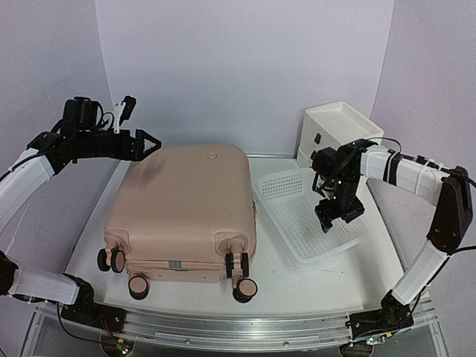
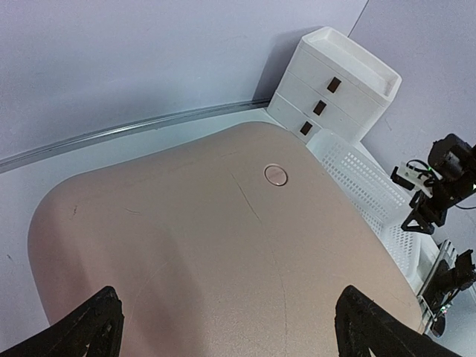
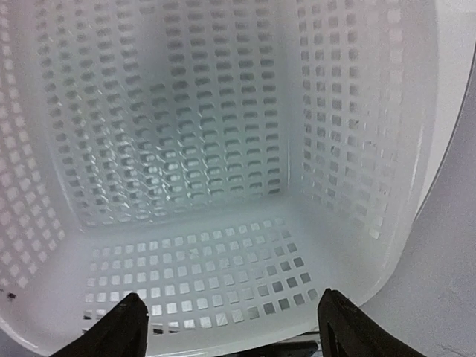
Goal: Open, take out, and arrange the luggage
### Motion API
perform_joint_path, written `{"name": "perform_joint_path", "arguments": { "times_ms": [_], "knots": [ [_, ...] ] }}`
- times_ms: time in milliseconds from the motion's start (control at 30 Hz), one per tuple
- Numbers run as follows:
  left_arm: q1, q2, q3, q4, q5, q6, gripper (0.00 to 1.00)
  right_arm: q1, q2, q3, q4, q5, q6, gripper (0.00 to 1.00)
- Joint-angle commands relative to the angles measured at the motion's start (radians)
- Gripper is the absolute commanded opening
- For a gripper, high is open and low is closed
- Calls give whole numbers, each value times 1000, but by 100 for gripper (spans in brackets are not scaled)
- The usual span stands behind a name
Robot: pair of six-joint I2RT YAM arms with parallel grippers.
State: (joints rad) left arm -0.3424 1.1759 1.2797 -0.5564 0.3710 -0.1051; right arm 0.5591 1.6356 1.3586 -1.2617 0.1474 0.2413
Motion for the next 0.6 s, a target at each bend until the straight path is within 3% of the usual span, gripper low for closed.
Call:
{"name": "perform_joint_path", "arguments": {
  "times_ms": [0,233,433,567],
  "knots": [
    [-4,1,-3,45,8,-1,99,-13,-21,-118,61,74,77,73],
    [-4,1,-3,45,7,-1,100,-165,-101,-283,5,268,253,71],
    [-4,4,-3,45,18,-5,99,-333,-197,-341,-33,366,247,73],
    [-4,11,-3,45,18,-6,99,-309,-256,-295,20,177,130,82]
  ]
}}
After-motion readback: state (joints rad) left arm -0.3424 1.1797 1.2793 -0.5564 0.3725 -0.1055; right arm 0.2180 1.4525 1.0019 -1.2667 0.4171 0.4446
